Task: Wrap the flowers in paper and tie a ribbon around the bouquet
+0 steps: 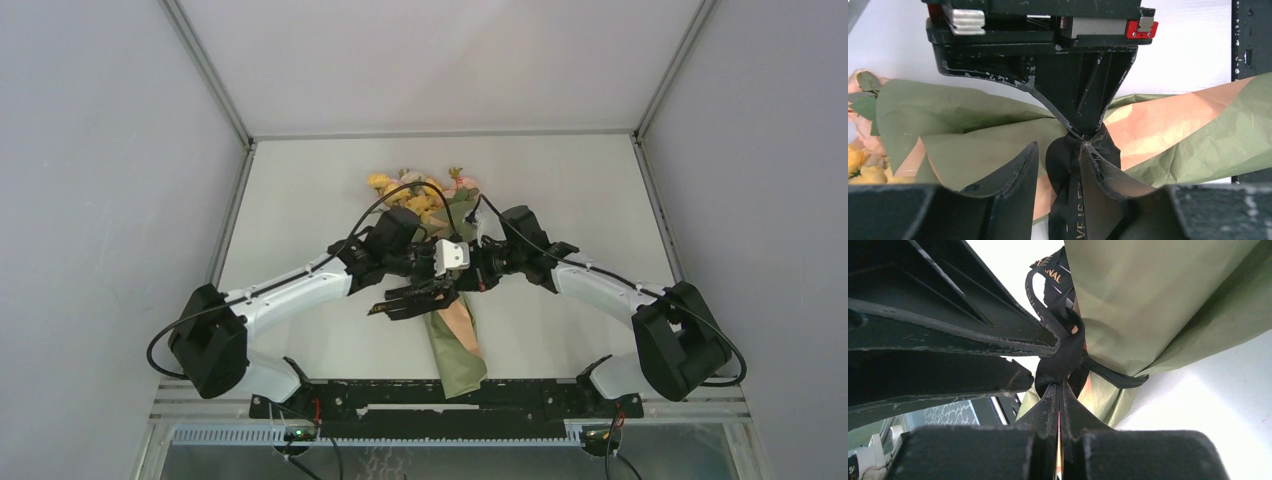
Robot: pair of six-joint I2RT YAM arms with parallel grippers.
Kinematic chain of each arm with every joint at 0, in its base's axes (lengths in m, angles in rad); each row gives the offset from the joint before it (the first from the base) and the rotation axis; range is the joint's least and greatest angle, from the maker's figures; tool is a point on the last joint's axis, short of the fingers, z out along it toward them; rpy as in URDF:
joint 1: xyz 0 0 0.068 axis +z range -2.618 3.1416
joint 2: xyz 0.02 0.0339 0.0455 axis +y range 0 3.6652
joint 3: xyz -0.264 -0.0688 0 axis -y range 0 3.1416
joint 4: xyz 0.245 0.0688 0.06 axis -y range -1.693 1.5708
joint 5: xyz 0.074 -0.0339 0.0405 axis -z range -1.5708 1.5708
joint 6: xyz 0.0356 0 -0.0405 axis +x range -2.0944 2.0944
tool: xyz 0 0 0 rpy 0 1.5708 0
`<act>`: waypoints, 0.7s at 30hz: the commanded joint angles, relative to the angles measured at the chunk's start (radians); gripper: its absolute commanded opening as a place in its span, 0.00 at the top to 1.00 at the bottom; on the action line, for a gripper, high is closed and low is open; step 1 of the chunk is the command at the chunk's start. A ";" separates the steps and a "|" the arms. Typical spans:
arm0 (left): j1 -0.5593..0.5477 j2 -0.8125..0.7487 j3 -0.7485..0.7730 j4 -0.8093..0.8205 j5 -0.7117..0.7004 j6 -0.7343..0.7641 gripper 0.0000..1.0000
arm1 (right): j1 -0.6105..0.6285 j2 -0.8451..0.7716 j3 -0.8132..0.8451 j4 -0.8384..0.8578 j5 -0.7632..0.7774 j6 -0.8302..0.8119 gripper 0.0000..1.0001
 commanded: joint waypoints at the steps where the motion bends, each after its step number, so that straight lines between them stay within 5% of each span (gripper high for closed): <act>1: -0.006 0.019 -0.008 0.017 0.029 -0.040 0.60 | -0.007 -0.002 -0.010 0.061 -0.026 -0.015 1.00; 6: -0.007 0.045 -0.001 0.024 -0.022 -0.041 0.68 | -0.012 -0.003 -0.014 0.064 -0.033 -0.020 1.00; 13: -0.008 0.057 -0.006 0.038 -0.064 -0.036 0.99 | -0.022 -0.008 -0.029 0.078 -0.041 -0.016 1.00; 21: -0.007 0.017 -0.021 0.035 -0.043 0.011 1.00 | -0.057 0.022 -0.036 0.115 -0.057 0.001 0.91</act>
